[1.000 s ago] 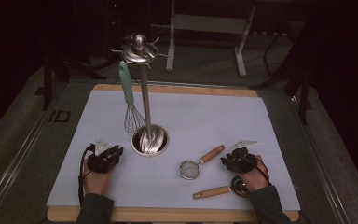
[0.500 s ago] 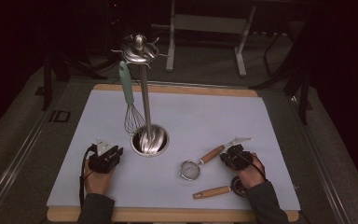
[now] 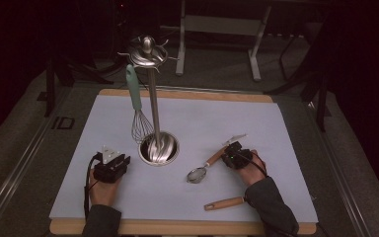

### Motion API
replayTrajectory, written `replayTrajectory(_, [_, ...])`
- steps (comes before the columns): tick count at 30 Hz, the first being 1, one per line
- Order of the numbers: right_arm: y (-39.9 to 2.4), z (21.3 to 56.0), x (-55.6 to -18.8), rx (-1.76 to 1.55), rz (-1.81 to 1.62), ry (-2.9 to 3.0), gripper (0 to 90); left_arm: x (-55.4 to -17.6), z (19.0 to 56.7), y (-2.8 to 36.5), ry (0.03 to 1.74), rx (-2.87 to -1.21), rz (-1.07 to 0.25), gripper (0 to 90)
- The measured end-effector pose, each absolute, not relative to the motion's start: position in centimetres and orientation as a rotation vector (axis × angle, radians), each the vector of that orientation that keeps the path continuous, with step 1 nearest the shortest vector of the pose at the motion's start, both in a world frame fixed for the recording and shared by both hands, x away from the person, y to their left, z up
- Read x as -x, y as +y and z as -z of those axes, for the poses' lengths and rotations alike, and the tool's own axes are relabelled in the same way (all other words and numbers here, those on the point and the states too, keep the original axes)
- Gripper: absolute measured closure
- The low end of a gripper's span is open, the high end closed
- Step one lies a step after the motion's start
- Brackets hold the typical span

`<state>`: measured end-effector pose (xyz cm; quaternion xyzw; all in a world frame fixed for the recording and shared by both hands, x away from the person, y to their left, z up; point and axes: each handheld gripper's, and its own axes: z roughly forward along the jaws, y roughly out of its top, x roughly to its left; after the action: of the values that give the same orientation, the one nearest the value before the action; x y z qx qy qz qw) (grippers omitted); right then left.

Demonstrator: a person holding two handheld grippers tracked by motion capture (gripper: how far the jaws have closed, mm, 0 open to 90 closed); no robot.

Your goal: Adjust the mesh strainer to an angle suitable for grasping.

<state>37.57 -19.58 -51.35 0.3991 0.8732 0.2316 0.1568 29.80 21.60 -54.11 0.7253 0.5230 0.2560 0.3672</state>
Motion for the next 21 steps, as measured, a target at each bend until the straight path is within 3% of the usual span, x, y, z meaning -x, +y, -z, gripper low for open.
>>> replayTrajectory(14, [-15.6,50.9,-41.6,-1.153,-0.635,2.538,84.1,-29.9,54.1,21.6,1.349,-1.865,-0.646,73.0])
replayTrajectory(21, [-12.0,50.0,-40.8,-1.082,-0.698,2.593,81.0,-29.9,54.1,21.7,1.354,-1.862,-0.642,72.9])
